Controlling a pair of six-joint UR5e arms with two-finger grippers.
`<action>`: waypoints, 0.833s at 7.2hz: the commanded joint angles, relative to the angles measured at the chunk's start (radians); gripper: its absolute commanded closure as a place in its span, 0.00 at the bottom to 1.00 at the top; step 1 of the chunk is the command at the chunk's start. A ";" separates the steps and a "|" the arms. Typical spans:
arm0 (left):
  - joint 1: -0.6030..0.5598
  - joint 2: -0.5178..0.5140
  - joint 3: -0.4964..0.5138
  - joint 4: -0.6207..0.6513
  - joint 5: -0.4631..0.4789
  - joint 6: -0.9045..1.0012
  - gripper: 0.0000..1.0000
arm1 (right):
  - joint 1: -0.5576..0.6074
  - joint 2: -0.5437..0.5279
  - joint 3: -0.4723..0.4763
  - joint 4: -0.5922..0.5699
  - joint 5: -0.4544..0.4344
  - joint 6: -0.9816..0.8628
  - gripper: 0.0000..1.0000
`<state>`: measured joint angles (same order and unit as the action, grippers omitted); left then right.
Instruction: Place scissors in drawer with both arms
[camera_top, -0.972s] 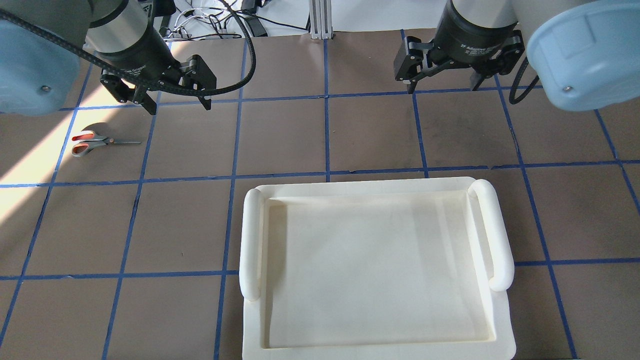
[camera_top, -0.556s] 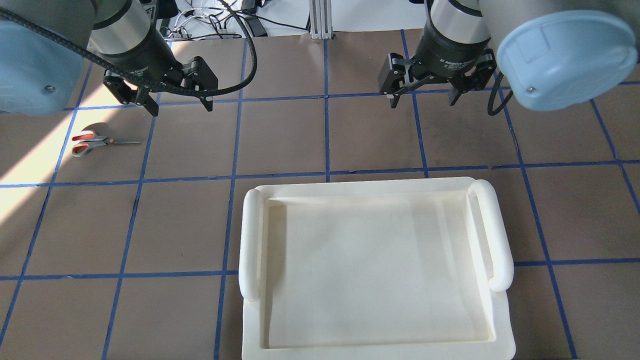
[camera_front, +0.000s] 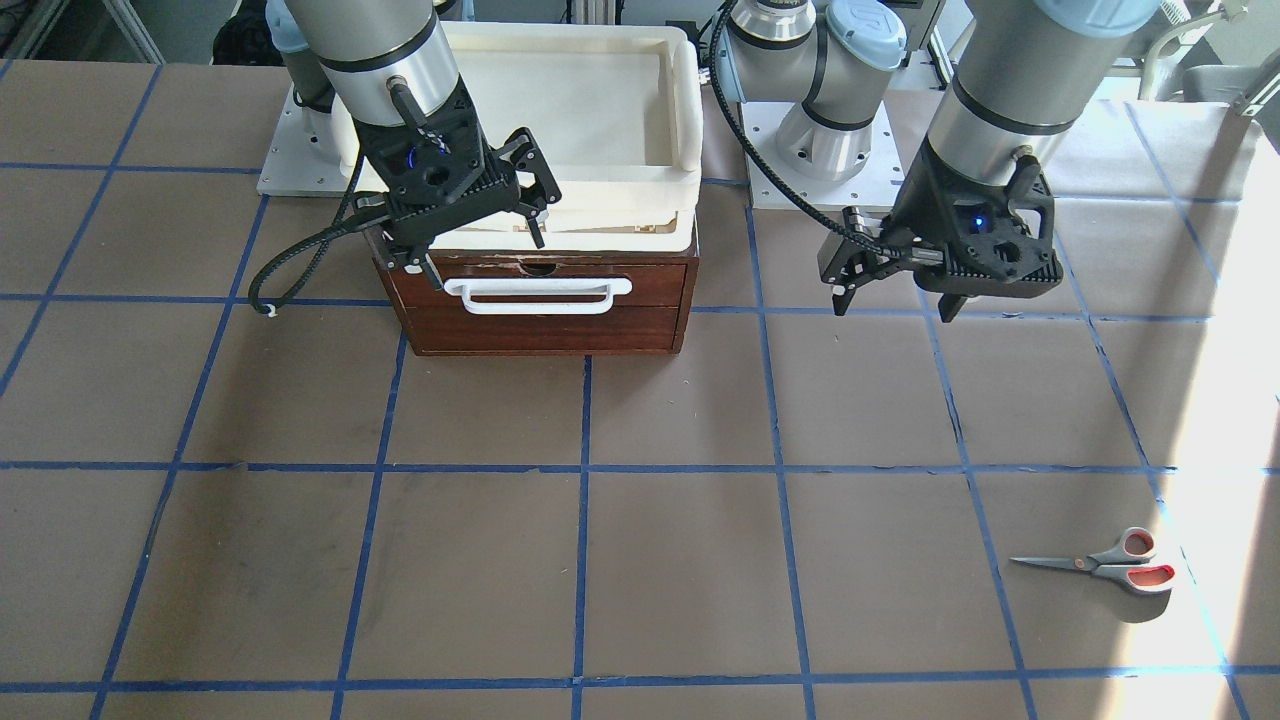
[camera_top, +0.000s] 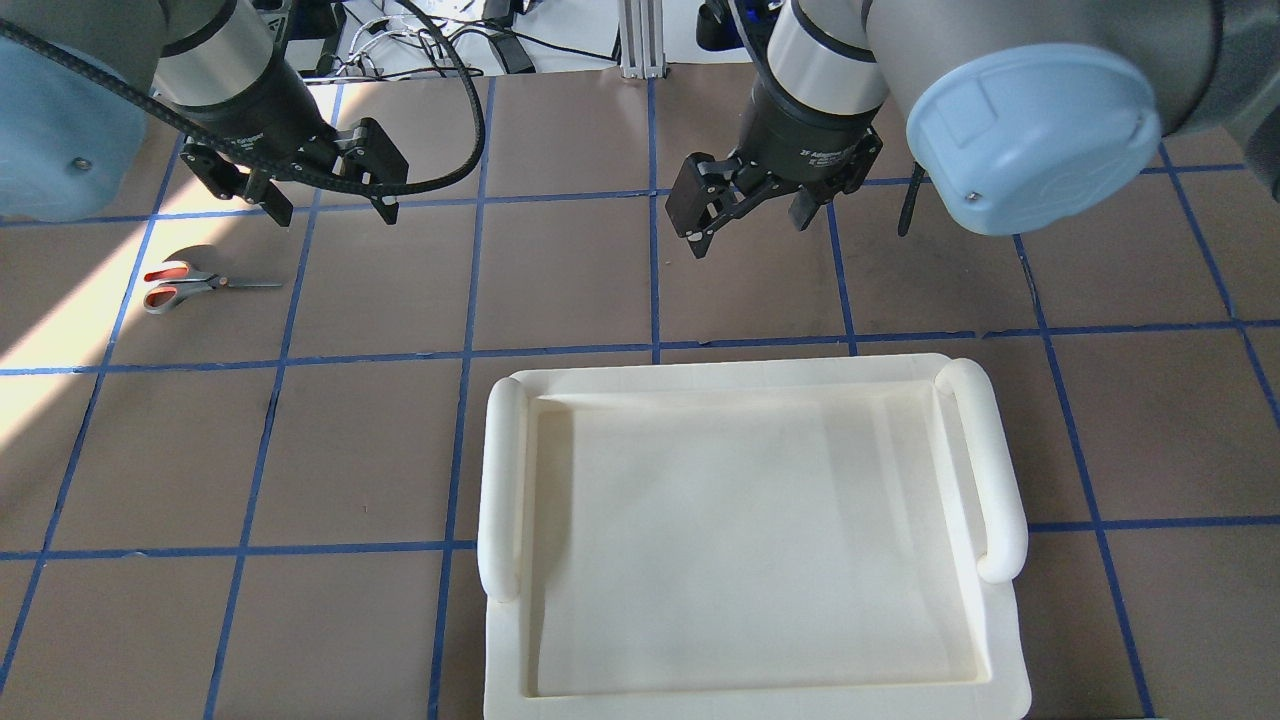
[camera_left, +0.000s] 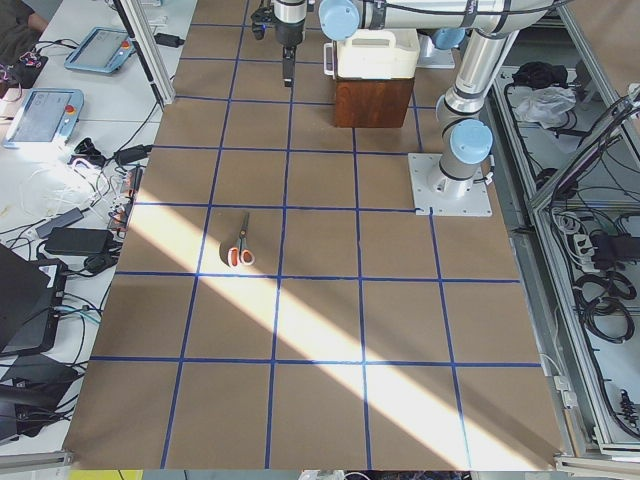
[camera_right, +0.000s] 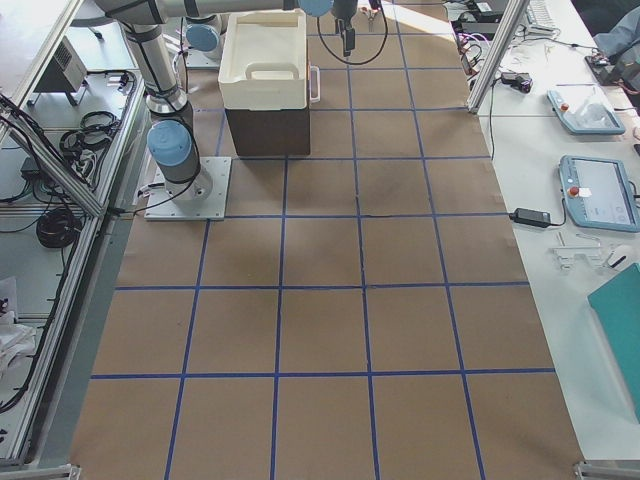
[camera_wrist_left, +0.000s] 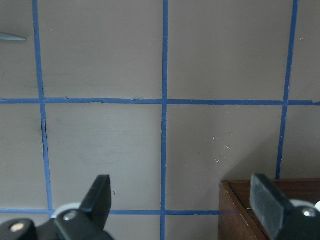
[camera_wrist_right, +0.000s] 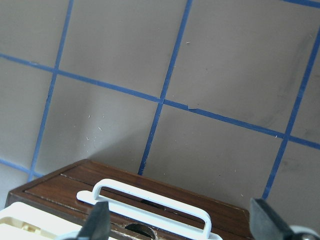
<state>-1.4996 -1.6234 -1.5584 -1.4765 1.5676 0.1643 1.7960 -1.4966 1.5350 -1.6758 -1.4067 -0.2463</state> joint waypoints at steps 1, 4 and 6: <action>0.161 -0.018 0.000 -0.002 -0.011 0.366 0.00 | 0.014 0.047 0.001 -0.014 -0.017 -0.323 0.00; 0.260 -0.104 0.000 0.027 -0.001 0.831 0.00 | 0.014 0.107 -0.001 0.033 -0.006 -0.604 0.00; 0.321 -0.176 0.000 0.077 0.002 1.089 0.00 | 0.014 0.165 -0.109 0.257 0.014 -0.787 0.00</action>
<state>-1.2196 -1.7537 -1.5585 -1.4269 1.5681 1.0889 1.8100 -1.3685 1.4974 -1.5611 -1.4009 -0.9197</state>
